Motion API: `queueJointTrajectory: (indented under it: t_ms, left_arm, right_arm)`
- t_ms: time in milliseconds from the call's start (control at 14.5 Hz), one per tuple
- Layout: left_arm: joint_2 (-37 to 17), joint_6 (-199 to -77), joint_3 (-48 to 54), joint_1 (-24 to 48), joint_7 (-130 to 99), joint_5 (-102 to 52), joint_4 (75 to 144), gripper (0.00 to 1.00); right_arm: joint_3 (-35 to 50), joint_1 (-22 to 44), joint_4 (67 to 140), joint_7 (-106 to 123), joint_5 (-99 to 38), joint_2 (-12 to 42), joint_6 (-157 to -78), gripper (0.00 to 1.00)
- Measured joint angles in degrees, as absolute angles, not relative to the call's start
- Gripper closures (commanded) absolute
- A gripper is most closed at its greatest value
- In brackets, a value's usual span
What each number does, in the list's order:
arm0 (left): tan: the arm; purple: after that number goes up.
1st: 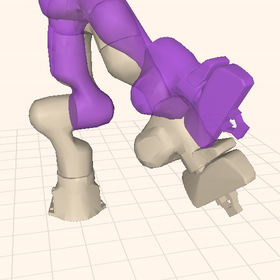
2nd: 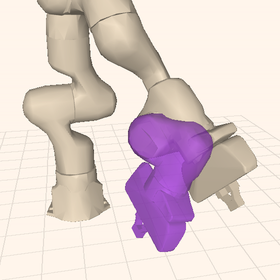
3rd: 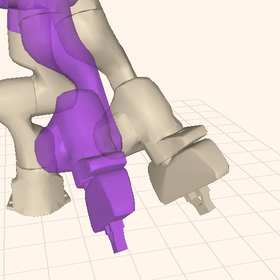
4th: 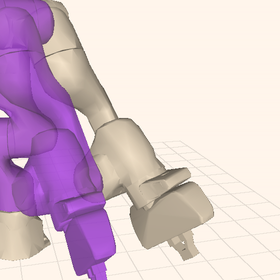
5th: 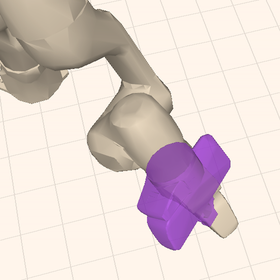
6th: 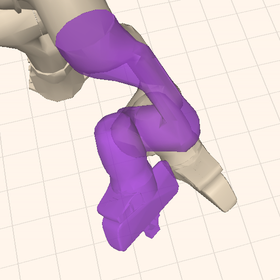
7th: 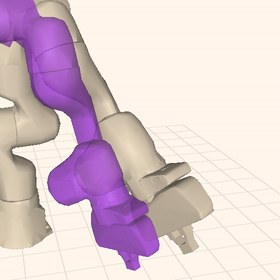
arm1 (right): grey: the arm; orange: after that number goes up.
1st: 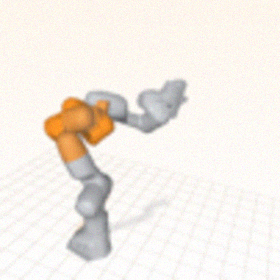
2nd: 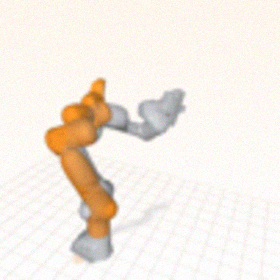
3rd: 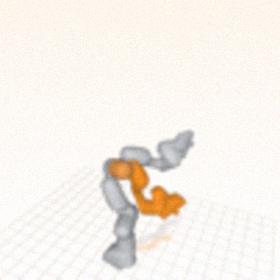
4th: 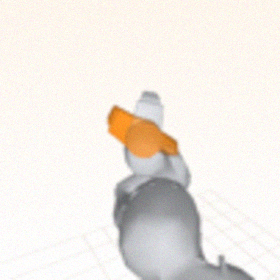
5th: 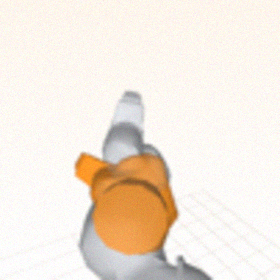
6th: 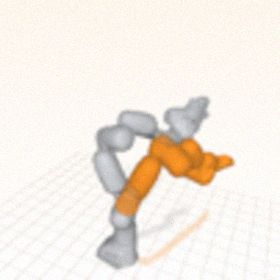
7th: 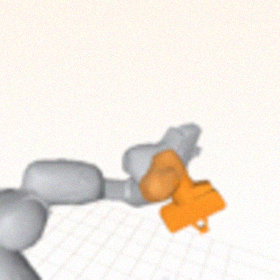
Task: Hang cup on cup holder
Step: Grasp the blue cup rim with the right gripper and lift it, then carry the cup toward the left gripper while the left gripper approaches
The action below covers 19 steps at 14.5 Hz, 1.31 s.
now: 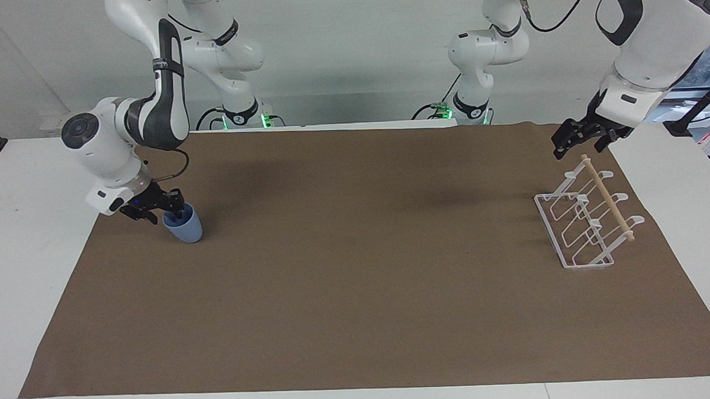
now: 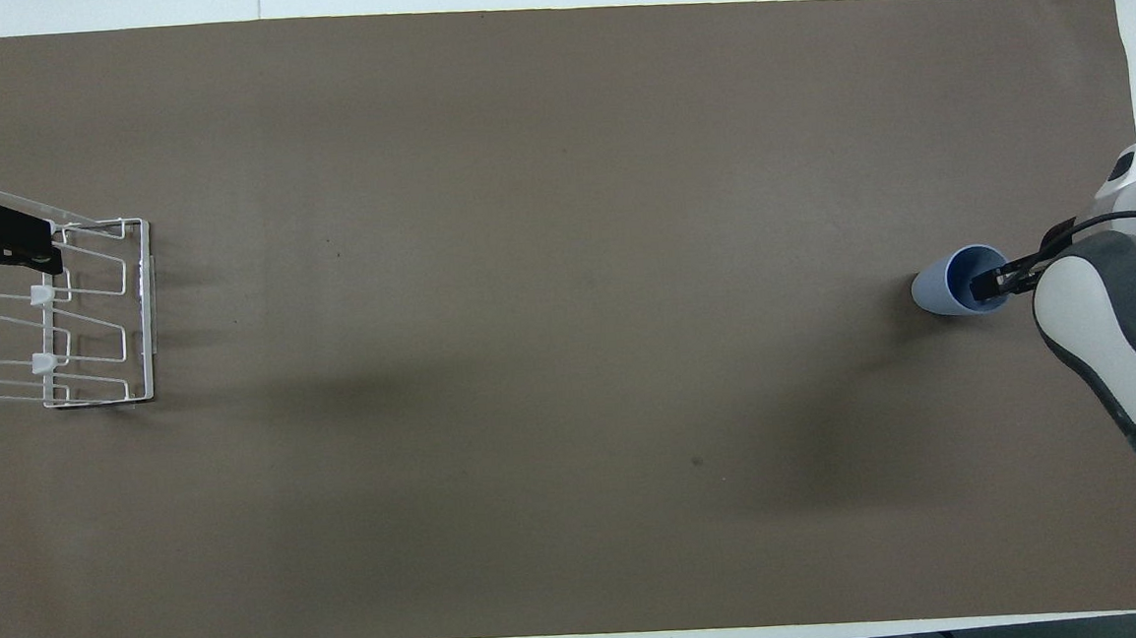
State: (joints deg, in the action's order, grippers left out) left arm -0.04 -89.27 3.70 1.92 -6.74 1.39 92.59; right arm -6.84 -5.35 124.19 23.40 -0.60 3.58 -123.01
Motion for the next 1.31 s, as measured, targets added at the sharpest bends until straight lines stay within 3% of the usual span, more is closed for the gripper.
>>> queueJointTrajectory:
  t_ms: [138,276,552,759,966,1310]
  left_arm:
    - [-0.04,-89.27,3.70,1.92,-6.74,1.39,92.59,0.00]
    - [-0.04,-89.27,3.70,1.92,-6.74,1.39,92.59,0.00]
    - [-0.03,-87.39,3.63,1.92,-6.80,1.39,92.77,0.00]
    - [-0.01,-87.05,3.57,1.94,-7.85,1.39,92.87,0.00]
    - [0.15,-87.05,3.59,2.07,-10.93,0.60,92.74,0.00]
    - [0.30,-87.92,3.73,3.28,-40.78,-12.14,92.41,0.00]
  right_arm:
    - [-6.79,-5.35,124.35,23.45,-0.59,3.61,-123.06,0.90]
    - [-6.78,-5.35,124.41,23.46,-0.58,4.04,-123.26,1.00]
    - [-6.73,-5.31,123.28,23.59,-0.29,4.42,-121.51,1.00]
    - [-6.15,-4.12,114.73,25.30,-2.42,4.36,-109.35,1.00]
    - [-4.25,0.30,108.69,25.20,-17.59,3.05,-100.72,0.99]
    - [-3.58,11.19,108.42,9.73,-41.97,2.10,-100.91,0.99]
